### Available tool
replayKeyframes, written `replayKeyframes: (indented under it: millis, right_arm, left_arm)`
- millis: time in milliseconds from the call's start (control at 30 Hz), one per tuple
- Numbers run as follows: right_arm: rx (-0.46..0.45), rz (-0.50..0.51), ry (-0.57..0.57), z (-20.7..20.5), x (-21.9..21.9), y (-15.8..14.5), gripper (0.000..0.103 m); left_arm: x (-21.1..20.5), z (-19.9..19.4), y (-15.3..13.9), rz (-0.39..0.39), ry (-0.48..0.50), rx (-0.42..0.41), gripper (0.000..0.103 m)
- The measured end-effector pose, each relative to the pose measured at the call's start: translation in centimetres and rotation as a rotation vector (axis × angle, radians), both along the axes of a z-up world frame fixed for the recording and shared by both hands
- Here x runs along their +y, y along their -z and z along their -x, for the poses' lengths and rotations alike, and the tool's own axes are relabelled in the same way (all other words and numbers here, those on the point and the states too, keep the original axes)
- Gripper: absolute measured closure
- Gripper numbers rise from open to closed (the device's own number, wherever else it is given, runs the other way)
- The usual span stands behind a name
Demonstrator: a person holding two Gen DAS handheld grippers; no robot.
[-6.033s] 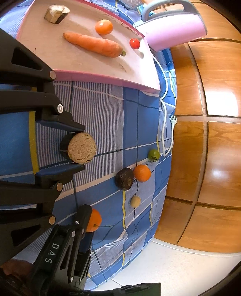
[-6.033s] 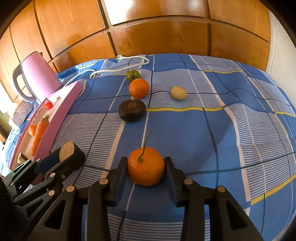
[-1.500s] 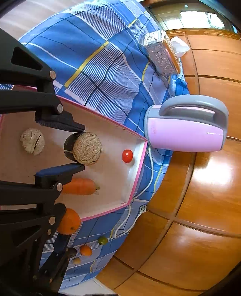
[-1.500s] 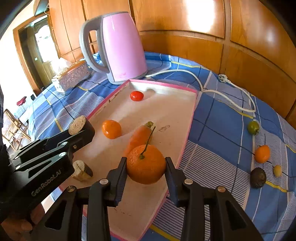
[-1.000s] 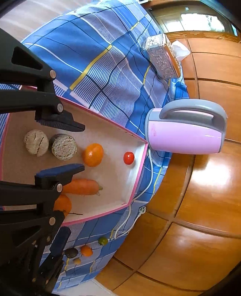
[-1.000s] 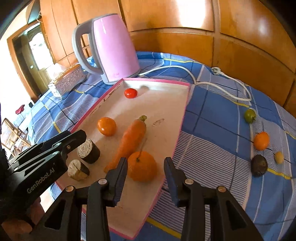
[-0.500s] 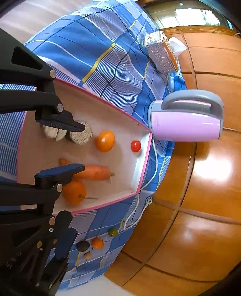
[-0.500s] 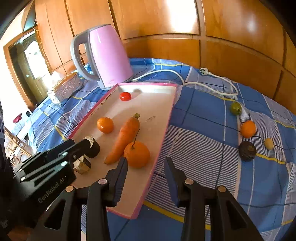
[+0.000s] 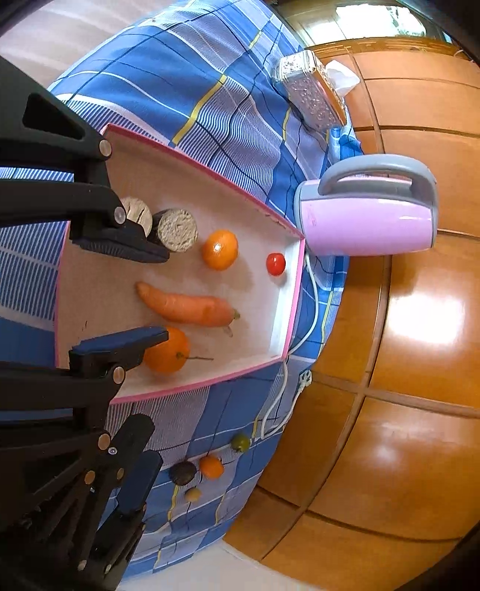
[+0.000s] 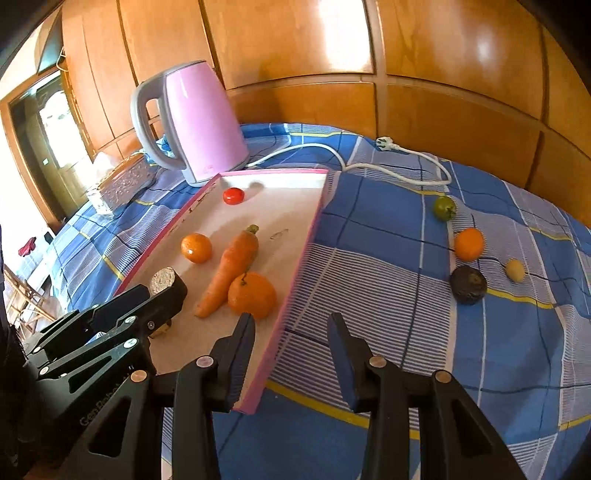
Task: Organize fruits
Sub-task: 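Open both tools and withdraw them from the tray toward the remaining items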
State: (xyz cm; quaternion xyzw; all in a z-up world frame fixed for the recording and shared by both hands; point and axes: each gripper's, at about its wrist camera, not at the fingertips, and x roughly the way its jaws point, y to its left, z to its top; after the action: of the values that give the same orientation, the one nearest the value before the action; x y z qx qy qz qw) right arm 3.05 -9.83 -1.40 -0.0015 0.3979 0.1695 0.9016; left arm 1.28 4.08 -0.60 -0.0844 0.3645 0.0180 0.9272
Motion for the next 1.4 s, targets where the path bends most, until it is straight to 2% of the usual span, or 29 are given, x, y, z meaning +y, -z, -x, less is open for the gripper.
replayKeyframes:
  millis: [300,800,1400]
  right_arm:
    - [0.004,0.003,0.053,0.5,-2.0,0.6,0.062]
    - [0.047,-0.015,0.22,0.5,-8.3,2.1,0.062]
    - [0.092,-0.016,0.369,0.5,-14.4,4.0,0.062]
  left_arm:
    - [-1.6,0.3,0.0,-0.01,0.047,0.005,0.067]
    - [-5.6,0.1,0.1,-0.034,0.158,0.005,0.067]
    - [-9.8,-1.2,0.8,-0.066,0.261,0.03,0.067]
